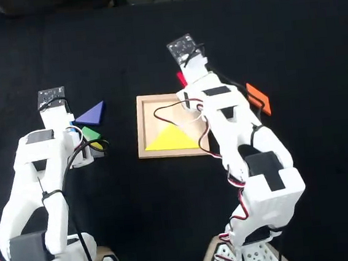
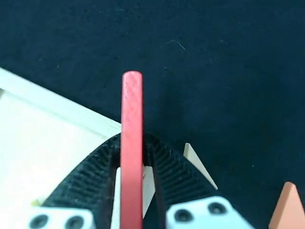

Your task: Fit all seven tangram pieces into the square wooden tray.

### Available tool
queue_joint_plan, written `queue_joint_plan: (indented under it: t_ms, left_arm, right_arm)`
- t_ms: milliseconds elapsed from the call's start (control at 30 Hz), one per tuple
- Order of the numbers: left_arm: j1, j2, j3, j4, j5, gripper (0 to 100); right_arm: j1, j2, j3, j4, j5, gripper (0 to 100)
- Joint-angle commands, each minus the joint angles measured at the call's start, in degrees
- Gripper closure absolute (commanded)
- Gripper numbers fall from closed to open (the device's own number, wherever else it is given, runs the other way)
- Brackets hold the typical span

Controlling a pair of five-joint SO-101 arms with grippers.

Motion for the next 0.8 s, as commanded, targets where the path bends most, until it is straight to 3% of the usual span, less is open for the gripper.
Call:
queue_joint_plan:
  t_ms: [0,200,767]
  left_arm:
    - [-0.3,-1.8,-0.2,-0.7,-0.6,69]
    - [-0.3,-1.8,-0.2,-0.7,-0.6,69]
    - [1.8,-1.8,-0.3,-1.0,-0.6,69]
  right_arm:
    - [-1.5,-0.7,-1.1,2.6,4.4,97.2]
    - [-1.8,-0.7,-0.7,2.7,4.4,79.7]
    - [-4.7,-5.8,0.2,8.0,4.5,82.8]
